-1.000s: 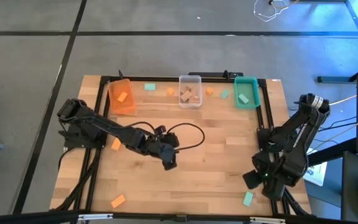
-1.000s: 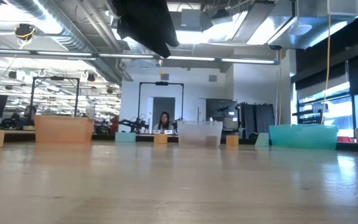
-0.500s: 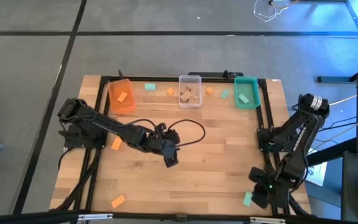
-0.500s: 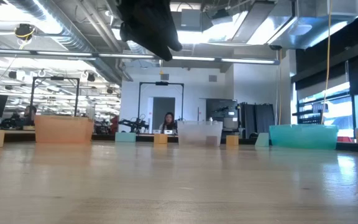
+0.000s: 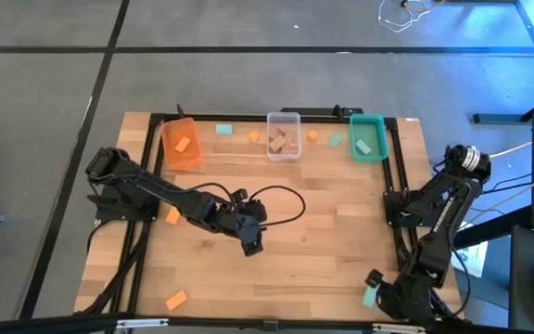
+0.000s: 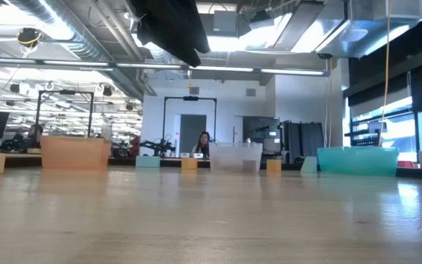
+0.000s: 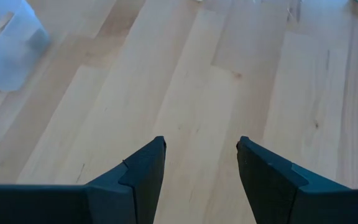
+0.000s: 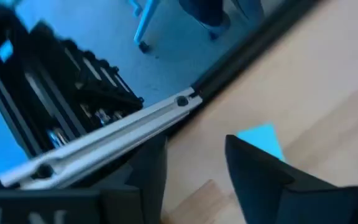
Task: Sort & place blocks by color
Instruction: Put the green block into the green bin
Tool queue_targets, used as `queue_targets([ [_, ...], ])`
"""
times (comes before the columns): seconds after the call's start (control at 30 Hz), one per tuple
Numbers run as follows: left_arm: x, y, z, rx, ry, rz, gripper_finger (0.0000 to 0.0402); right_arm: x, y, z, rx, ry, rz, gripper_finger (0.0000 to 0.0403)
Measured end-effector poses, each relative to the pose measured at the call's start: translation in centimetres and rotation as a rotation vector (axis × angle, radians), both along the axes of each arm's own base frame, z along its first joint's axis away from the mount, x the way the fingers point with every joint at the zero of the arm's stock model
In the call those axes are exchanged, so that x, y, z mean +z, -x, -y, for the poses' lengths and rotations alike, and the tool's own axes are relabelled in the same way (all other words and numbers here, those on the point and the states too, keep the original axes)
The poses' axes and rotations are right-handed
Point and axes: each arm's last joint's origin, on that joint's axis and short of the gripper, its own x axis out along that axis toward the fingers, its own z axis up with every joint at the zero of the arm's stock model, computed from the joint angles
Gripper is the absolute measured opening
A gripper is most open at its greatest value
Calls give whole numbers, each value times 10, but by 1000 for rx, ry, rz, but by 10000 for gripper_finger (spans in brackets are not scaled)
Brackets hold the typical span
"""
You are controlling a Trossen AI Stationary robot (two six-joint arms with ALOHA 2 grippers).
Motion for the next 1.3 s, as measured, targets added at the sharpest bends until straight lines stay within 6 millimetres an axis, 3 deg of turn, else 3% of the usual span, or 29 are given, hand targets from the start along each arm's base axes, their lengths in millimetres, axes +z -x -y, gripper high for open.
queue_targets([
  [0.27, 0, 0, 0, 1, 1, 2, 190, -17, -7, 3, -38, 180, 138, 163],
  [1.0, 0, -1, -1, 4, 1, 4, 190, -64, -17, 1, 78, 355, 17, 163],
  [1.3, 0, -1, -1, 3, 1, 4, 190, -73, -19, -3, 71, 369, 10, 163],
])
